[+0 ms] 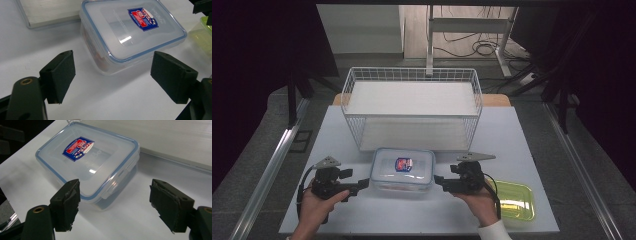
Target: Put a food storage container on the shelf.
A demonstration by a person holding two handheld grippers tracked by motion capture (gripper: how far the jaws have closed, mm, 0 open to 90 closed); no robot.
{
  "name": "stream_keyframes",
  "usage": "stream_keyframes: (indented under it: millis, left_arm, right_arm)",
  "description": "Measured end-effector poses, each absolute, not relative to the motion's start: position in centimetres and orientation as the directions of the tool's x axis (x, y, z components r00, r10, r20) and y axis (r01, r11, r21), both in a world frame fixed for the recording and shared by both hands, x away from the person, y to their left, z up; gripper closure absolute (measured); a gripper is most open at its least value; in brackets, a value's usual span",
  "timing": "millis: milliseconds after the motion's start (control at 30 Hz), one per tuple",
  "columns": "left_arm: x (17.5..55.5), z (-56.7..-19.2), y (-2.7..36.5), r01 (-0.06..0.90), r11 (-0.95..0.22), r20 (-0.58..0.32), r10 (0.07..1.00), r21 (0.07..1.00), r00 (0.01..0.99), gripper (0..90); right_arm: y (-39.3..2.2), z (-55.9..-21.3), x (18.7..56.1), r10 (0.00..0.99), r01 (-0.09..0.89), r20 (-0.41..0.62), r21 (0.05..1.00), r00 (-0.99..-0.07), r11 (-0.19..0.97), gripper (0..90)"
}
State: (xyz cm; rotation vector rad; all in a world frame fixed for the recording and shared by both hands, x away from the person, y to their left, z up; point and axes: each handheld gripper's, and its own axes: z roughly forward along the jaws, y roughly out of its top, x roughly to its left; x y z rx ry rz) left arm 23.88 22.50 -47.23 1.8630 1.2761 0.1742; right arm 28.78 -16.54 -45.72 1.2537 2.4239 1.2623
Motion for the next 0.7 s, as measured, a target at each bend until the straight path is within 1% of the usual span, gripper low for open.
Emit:
stream_keyframes:
  millis: [133,233,300,367,533,633,700]
  left_arm:
    - [24.7,-47.4,22.3,0.715,-0.117,-0.343,0.817,0.689,0.464,15.6]
    - [25.6,-47.4,22.1,0.724,-0.119,-0.369,0.798,0.679,0.477,14.4]
    - [25.8,-47.4,22.0,0.726,-0.119,-0.365,0.802,0.678,0.473,13.8]
    - [26.3,-47.3,21.6,0.726,-0.139,-0.344,0.81,0.673,0.474,12.4]
    - [28.2,-47.6,20.8,0.742,-0.136,-0.37,0.799,0.656,0.474,12.3]
    - [29.6,-48.4,20.6,0.772,-0.113,-0.429,0.776,0.626,0.462,12.6]
    - [30.2,-48.8,20.5,0.78,-0.103,-0.436,0.781,0.617,0.448,14.2]
  right_arm:
    - [-16.5,-46.0,28.9,0.725,0.615,0.239,0.726,-0.646,0.308,24.1]
    - [-16.3,-46.2,28.8,0.725,0.616,0.239,0.724,-0.646,0.311,24.0]
    - [-16.3,-46.2,28.8,0.725,0.616,0.237,0.723,-0.646,0.313,24.0]
    - [-16.2,-46.2,28.7,0.725,0.615,0.237,0.724,-0.647,0.312,24.0]
    - [-16.2,-45.9,28.6,0.722,0.608,0.238,0.732,-0.65,0.306,24.0]
    - [-16.2,-45.9,28.6,0.724,0.605,0.232,0.734,-0.65,0.307,24.0]
    - [-16.2,-45.9,28.5,0.727,0.607,0.233,0.734,-0.646,0.304,24.0]
